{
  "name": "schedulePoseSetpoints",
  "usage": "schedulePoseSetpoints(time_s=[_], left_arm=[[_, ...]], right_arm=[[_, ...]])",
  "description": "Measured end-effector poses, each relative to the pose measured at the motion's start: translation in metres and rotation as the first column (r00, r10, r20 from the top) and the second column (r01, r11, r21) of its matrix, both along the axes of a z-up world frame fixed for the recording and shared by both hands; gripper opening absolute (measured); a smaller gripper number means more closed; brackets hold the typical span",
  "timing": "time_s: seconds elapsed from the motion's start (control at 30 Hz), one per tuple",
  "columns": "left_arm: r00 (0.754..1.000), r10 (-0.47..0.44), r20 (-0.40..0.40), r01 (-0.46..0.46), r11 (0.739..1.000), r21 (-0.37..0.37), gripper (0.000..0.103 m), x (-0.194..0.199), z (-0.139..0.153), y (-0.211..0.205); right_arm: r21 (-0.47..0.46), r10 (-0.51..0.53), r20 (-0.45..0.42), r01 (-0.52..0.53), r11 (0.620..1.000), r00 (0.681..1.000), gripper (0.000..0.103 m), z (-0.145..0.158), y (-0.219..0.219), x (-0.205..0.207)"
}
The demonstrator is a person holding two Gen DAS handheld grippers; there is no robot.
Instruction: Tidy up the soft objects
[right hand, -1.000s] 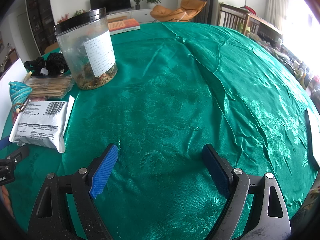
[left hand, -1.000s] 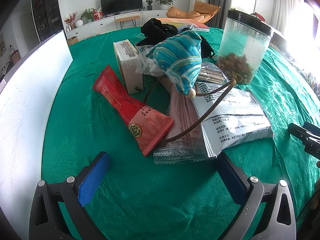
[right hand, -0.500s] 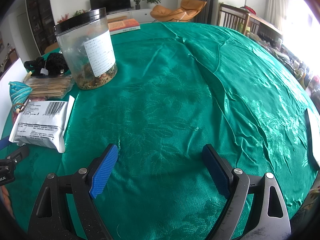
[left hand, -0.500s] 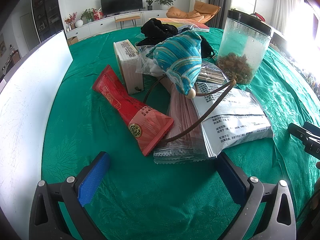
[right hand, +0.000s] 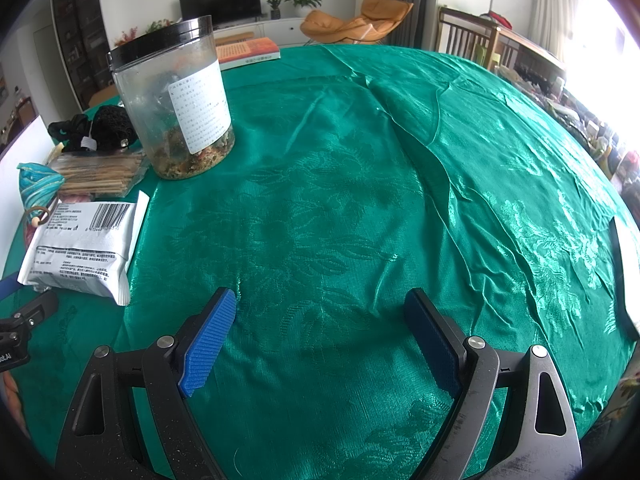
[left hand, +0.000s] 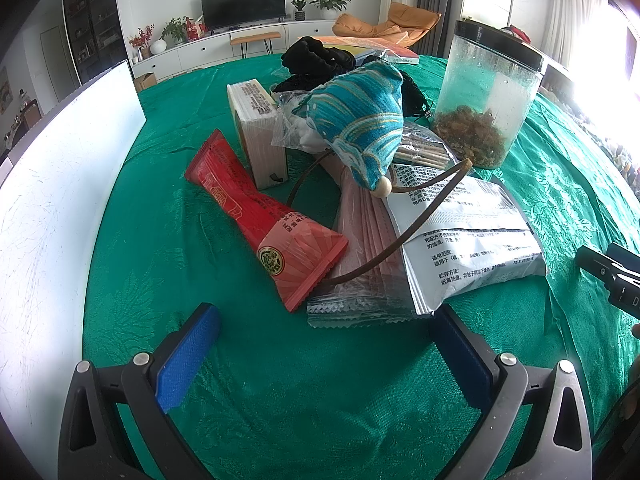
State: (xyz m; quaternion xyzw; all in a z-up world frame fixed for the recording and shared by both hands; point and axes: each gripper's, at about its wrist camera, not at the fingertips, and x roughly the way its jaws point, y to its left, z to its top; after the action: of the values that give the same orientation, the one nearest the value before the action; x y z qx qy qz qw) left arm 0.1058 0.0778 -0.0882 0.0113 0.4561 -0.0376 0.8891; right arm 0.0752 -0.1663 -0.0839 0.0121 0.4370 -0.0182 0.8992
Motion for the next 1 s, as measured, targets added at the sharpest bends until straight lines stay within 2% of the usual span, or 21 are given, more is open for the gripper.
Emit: schedulePoseSetpoints(time_s=[0.63, 0.67, 0.73, 0.77, 0.8, 0.87, 0.93, 1.0], left_arm=[[1.0, -0.001, -0.001, 0.001, 1.0, 0.002, 0.103, 0.0, 0.0, 0.0], [1.0, -0.006, -0.006, 0.006, 1.0, 0.003, 0.103, -0.001, 0.0, 0.0], [1.0, -0.014, -0.028, 0.015, 1.0, 0.008, 0.103, -0.005, 0.001, 0.002], [0.999, -0.009, -0.035, 0.01, 1.0, 0.009, 0.103, -0.009, 0.002, 0.005], [0.999, 0.001, -0.035, -0.001, 1.0, 0.008, 0.103, -0.013, 0.002, 0.009], [0.999, 0.021, -0.024, -0.021, 1.0, 0.008, 0.103, -0.022, 0.002, 0.017], [0.999, 0.035, -0.011, -0.035, 0.999, -0.002, 0.103, -0.028, 0.001, 0.024], [0.999, 0.05, -0.003, -0.05, 0.999, -0.019, 0.103, -0.029, 0.002, 0.028]], right_arm=[[0.002, 0.003, 0.0, -0.003, 1.0, 1.0, 0.089, 0.0, 0.0, 0.0], [0.011, 0.013, 0.001, -0.013, 1.0, 1.0, 0.089, 0.001, 0.001, 0.0], [0.1, 0.088, 0.033, -0.091, 0.991, 0.996, 0.088, 0.007, 0.005, -0.005], [0.13, 0.149, 0.069, -0.157, 0.979, 0.986, 0.088, 0.014, 0.014, -0.01], [0.117, 0.217, 0.105, -0.229, 0.966, 0.97, 0.088, 0.02, 0.026, -0.015], [0.051, 0.372, 0.143, -0.382, 0.923, 0.917, 0.088, 0.026, 0.057, -0.024], [0.01, 0.489, 0.126, -0.494, 0.869, 0.863, 0.087, 0.021, 0.085, -0.023], [-0.038, 0.558, 0.067, -0.557, 0.83, 0.827, 0.087, 0.01, 0.109, -0.012]])
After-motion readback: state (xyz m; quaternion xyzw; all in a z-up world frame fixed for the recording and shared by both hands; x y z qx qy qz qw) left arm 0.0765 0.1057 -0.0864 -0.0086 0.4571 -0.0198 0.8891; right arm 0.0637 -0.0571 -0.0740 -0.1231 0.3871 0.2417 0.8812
